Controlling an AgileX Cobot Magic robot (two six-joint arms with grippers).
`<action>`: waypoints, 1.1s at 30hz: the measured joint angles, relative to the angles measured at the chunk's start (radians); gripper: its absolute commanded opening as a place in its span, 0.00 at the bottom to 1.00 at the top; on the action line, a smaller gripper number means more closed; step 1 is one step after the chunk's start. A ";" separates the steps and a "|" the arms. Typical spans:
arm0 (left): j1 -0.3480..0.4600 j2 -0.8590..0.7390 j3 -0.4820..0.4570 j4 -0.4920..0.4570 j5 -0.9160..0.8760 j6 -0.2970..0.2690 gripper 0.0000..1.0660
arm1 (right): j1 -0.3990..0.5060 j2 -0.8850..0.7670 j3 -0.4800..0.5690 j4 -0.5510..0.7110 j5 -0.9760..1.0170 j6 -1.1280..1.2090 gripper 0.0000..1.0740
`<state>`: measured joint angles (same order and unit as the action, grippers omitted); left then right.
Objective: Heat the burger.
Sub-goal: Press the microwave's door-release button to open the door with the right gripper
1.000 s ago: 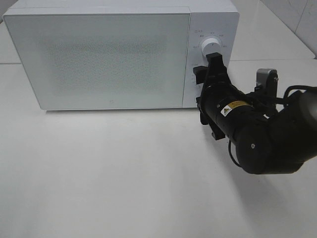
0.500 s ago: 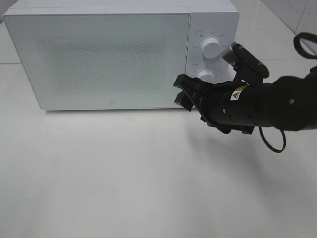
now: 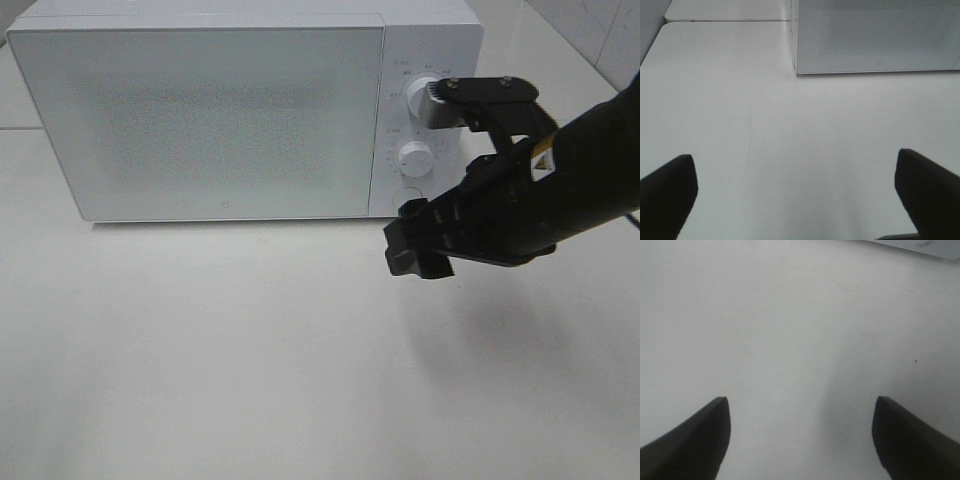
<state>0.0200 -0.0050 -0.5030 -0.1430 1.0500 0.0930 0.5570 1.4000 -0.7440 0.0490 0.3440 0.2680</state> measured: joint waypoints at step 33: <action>0.000 0.000 0.000 0.000 0.000 0.000 0.94 | -0.248 -1.097 0.160 -0.070 0.628 -0.126 0.71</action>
<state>0.0200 -0.0050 -0.5030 -0.1430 1.0500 0.0930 0.3090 0.3030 -0.5840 -0.0210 0.9720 0.1420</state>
